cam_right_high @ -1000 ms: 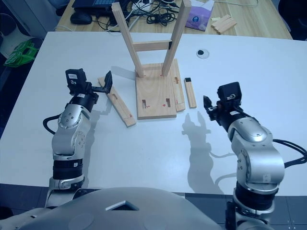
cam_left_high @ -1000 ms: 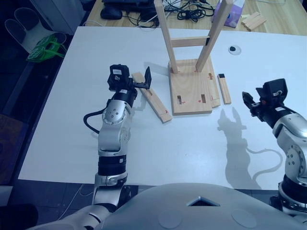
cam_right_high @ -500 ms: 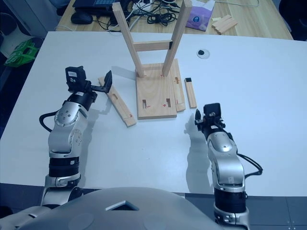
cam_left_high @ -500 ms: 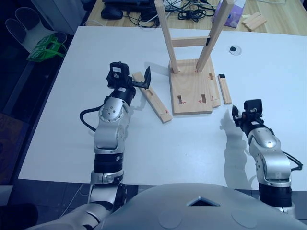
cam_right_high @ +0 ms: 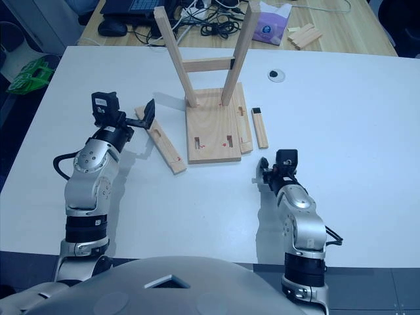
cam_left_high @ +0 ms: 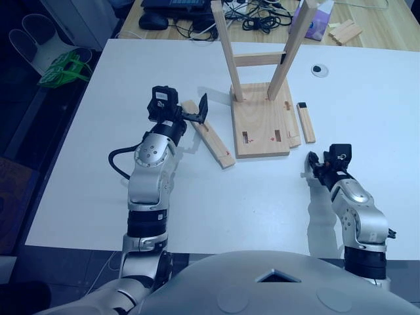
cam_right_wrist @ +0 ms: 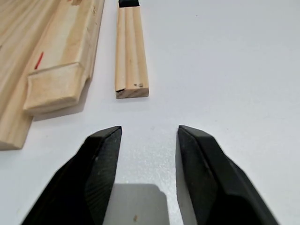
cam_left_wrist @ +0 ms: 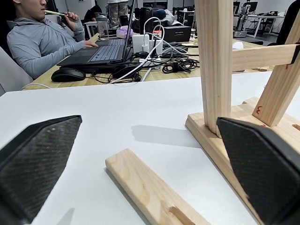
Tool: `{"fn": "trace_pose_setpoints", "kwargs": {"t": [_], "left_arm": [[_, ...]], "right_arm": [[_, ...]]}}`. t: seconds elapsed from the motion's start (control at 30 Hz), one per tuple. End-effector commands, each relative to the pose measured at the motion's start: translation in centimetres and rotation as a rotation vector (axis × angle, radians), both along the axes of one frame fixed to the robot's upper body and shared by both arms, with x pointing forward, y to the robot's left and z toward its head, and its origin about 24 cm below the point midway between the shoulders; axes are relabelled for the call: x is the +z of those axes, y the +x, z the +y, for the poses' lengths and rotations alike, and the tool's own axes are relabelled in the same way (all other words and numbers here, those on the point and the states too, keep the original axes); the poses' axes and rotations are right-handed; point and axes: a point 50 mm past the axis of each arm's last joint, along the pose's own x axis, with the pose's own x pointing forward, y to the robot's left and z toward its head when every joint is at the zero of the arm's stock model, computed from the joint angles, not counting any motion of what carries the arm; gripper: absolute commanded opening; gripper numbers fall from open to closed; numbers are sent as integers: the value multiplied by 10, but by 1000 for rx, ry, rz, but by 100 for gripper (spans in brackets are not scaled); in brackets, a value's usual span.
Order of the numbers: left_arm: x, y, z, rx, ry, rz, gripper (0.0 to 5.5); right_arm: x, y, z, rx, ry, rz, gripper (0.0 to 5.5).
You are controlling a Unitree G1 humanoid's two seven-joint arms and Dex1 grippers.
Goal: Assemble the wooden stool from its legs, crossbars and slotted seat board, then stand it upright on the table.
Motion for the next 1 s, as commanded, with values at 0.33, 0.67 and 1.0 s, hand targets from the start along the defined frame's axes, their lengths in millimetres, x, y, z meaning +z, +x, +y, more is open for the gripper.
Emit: {"fn": "trace_pose_setpoints", "kwargs": {"t": [0.33,0.67,1.0], "left_arm": [[2,4,-4,-8,-5,-2,540],[6,6,-4,-21,2,-8,540],[6,7,-5,-25,4,-4,540]], "right_arm": [[-8,21,12,-70,-25,80,225],[-9,34,26,-3,-12,93,225],[-12,39,28,-41,9,93,225]]}}
